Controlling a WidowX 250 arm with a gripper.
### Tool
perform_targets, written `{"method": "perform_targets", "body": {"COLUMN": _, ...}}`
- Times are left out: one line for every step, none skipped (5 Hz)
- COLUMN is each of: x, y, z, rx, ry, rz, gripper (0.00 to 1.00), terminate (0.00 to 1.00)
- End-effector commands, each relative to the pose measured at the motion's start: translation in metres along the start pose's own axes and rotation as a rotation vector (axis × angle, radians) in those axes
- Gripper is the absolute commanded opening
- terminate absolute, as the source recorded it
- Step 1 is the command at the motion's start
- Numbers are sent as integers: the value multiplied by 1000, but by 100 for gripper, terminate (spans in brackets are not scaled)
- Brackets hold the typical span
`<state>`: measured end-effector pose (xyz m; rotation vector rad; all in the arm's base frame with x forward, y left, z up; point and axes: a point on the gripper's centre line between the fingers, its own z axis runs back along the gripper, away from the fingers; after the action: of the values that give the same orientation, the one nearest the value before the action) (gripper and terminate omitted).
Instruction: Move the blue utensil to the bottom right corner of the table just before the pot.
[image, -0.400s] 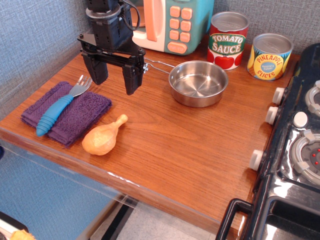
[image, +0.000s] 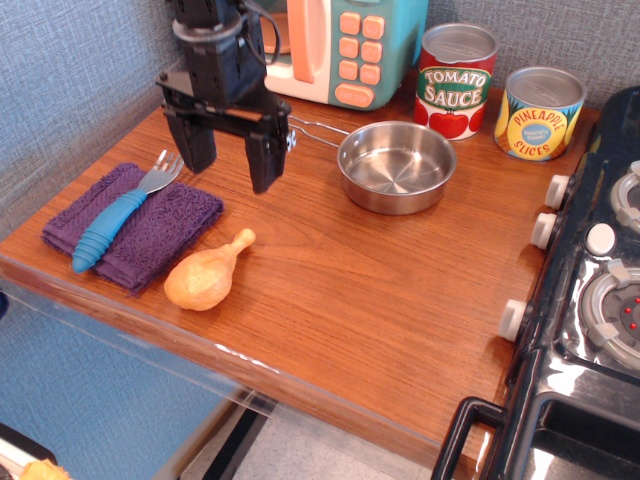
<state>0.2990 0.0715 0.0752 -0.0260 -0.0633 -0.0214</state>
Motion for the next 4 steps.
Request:
{"method": "perform_targets", "body": {"x": -20, "y": 76, "z": 22, "rx": 61, "ry": -85, "rz": 53, "gripper": 100, "terminate": 0}}
{"method": "perform_targets", "body": {"x": -31, "y": 113, "z": 24, "rx": 75, "ry": -91, "rz": 61, "gripper": 100, "terminate": 0}}
{"method": "perform_targets", "body": {"x": -35, "y": 124, "z": 4, "rx": 53, "ry": -41, "rz": 29, "gripper": 100, "terminate": 0}}
{"method": "perform_targets", "body": {"x": -37, "y": 122, "z": -8, "rx": 47, "ry": -16, "rz": 17, "gripper": 100, "terminate": 0}}
